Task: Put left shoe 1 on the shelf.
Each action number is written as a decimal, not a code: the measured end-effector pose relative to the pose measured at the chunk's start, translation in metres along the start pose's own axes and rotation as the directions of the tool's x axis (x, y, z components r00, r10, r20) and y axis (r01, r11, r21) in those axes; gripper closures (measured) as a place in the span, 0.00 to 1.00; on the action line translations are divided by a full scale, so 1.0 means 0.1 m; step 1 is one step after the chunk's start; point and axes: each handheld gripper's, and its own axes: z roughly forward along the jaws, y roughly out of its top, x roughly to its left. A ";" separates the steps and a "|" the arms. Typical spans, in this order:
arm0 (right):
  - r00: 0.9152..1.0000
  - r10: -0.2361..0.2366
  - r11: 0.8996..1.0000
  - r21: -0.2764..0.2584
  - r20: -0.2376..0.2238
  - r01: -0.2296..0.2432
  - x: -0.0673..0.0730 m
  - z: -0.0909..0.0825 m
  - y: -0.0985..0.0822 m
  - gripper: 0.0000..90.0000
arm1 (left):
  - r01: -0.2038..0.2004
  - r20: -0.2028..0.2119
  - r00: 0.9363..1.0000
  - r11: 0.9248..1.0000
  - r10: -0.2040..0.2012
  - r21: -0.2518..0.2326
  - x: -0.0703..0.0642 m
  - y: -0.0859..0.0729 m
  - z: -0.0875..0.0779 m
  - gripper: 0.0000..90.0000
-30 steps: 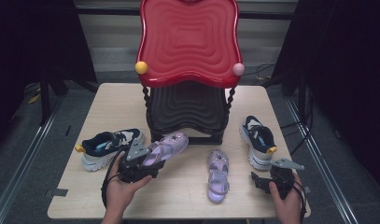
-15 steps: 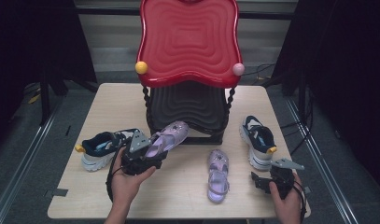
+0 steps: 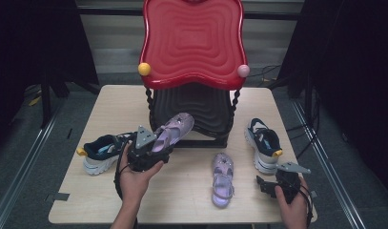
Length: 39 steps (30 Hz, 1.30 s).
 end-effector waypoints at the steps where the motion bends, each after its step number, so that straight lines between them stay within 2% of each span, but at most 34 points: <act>1: 1.000 0.000 1.000 0.000 0.000 0.000 0.00 0.00 0.00 0.13 | -0.001 -0.004 1.000 1.000 0.001 -0.002 0.00 0.01 0.01 0.42; 7: 1.000 0.000 1.000 0.000 0.000 0.000 0.00 0.00 0.00 0.13 | 0.018 -0.041 0.999 0.999 -0.020 -0.040 -0.02 0.06 0.06 0.42; 11: 1.000 0.000 1.000 0.000 0.000 0.000 0.00 0.00 0.00 0.13 | 0.041 -0.078 0.996 0.996 -0.046 -0.075 -0.03 0.13 0.14 0.42; 14: 1.000 0.000 1.000 0.000 0.000 0.000 0.00 0.00 0.00 0.13 | 0.048 -0.086 0.995 0.995 -0.055 -0.084 -0.04 0.15 0.16 0.42; 17: 1.000 0.000 1.000 0.000 0.000 0.000 0.00 0.00 0.00 0.13 | 0.060 -0.113 0.991 0.992 -0.073 -0.111 -0.05 0.17 0.22 0.42; 22: 1.000 0.000 1.000 0.000 0.000 0.000 0.00 0.00 0.00 0.13 | 0.080 -0.126 0.987 0.987 -0.098 -0.142 -0.05 0.17 0.27 0.42; 26: 1.000 0.000 1.000 0.000 0.000 0.000 0.00 0.00 0.00 0.13 | 0.097 -0.158 0.980 0.980 -0.124 -0.173 -0.08 0.19 0.35 0.42; 28: 1.000 0.000 1.000 0.000 0.000 0.000 0.00 0.00 0.00 0.13 | 0.089 -0.164 0.979 0.981 -0.118 -0.175 -0.08 0.19 0.36 0.42; 30: 1.000 0.000 1.000 0.000 0.000 0.000 0.00 0.00 0.00 0.13 | 0.099 -0.186 0.973 0.976 -0.135 -0.193 -0.10 0.20 0.42 0.42; 32: 1.000 0.000 1.000 0.000 0.000 0.000 0.00 0.00 0.00 0.13 | 0.110 -0.193 0.970 0.972 -0.151 -0.206 -0.09 0.20 0.45 0.42; 38: 1.000 0.000 1.000 0.000 0.000 0.000 0.00 0.00 0.00 0.13 | 0.105 -0.221 0.963 0.969 -0.155 -0.221 -0.10 0.21 0.52 0.42; 39: 1.000 0.000 1.000 0.000 0.000 0.000 0.00 0.00 0.00 0.13 | 0.109 -0.232 0.959 0.966 -0.164 -0.235 -0.11 0.21 0.55 0.42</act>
